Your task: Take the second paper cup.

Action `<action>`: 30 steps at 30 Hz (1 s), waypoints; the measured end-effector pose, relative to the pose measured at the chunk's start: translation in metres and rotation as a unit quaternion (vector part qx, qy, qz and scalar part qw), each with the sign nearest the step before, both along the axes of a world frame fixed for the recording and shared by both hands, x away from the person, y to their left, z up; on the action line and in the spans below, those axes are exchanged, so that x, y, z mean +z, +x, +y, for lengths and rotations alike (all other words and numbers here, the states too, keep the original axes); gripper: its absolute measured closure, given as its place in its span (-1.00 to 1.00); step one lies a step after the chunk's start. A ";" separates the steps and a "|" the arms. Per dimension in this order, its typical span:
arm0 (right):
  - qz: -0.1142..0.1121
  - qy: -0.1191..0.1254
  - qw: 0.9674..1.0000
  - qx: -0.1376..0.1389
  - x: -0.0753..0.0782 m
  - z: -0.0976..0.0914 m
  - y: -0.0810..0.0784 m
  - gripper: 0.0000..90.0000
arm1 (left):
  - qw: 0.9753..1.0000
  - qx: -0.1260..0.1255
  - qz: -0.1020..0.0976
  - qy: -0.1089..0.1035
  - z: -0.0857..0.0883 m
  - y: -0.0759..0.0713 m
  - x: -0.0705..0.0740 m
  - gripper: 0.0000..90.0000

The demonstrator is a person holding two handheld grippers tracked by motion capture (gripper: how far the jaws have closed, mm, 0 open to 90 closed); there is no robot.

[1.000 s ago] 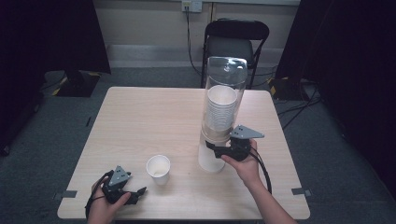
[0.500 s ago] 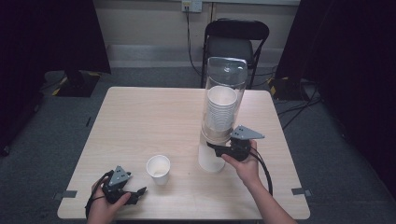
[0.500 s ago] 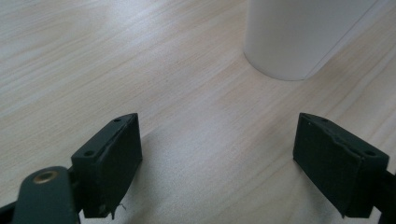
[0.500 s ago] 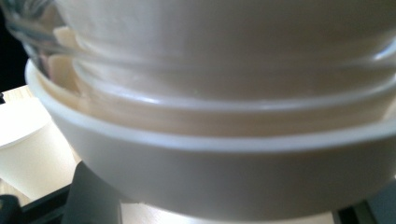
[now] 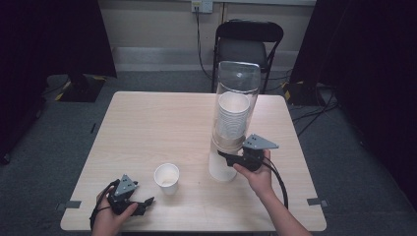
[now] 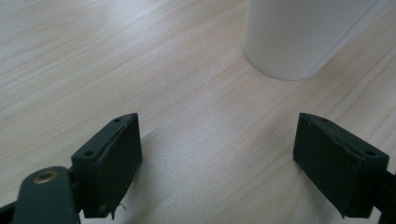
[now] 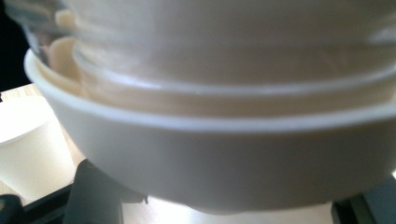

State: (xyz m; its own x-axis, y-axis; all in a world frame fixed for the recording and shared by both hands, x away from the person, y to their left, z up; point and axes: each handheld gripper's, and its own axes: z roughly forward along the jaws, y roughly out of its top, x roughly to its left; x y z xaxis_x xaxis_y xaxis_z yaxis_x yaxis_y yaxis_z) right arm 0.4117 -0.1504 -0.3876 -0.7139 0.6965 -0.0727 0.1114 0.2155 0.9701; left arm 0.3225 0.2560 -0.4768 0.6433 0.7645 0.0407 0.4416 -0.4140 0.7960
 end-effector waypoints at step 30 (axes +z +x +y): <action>0.043 -0.078 0.996 0.009 -0.028 -0.007 0.003 -0.19 | 1.000 -0.002 0.000 0.001 0.000 0.000 0.000 -0.68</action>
